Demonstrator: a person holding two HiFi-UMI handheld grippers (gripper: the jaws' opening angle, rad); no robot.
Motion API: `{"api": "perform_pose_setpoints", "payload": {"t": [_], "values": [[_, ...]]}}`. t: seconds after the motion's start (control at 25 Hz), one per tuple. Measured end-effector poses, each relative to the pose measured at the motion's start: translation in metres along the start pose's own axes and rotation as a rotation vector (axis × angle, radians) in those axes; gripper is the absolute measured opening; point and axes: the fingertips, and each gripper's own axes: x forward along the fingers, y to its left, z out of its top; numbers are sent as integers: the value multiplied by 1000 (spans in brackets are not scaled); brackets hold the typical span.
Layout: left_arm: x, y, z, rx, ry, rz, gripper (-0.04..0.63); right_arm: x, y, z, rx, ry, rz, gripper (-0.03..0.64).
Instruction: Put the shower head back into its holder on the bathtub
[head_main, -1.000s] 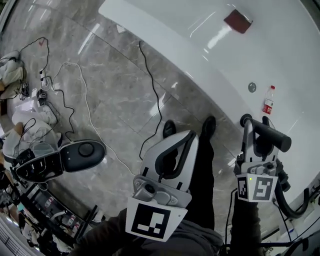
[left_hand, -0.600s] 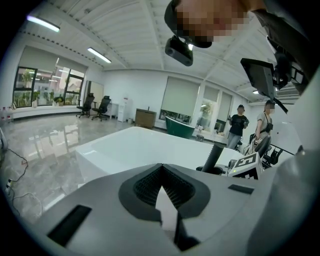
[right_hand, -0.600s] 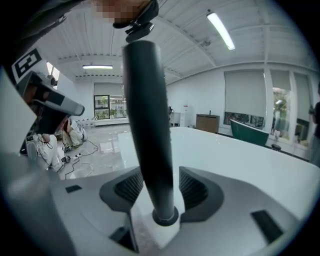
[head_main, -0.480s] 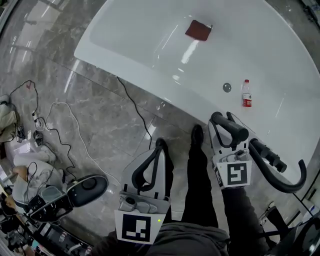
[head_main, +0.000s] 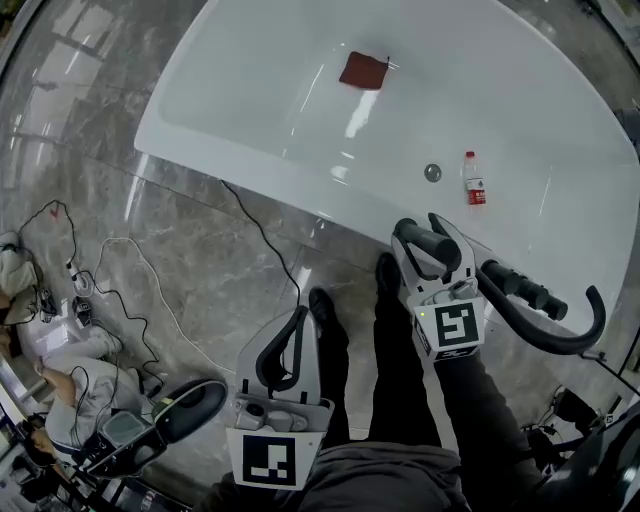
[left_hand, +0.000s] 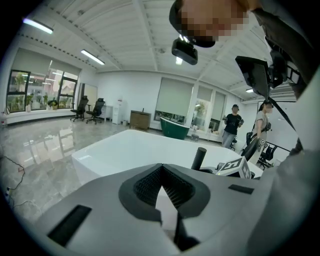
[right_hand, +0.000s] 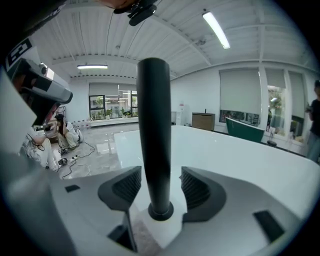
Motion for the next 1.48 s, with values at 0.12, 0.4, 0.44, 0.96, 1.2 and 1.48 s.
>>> {"api": "perform_pose_setpoints", "payload": {"t": [0.12,0.4,0.44,0.96,1.2,1.48], "values": [[-4,-4,10,9,-17,6,3,2,3,2,-1,-2,21,259],[-7,-9,32,31,-63,2,3,4,3,-2,-12,40,13,275],[-7,-9,32,32,-59,2,3,5,2,-2,-16,49,12,275],[-12,-15,29,43,-53,1,3,8,7,3,-39,31,24,275],[-18,-60,32,55,-72,-2,3,-26,-21,3,-50,7,18,275],[-46,-56,28,53,-75,-12,3,-43,-1,6,-60,7,3,275]]}}
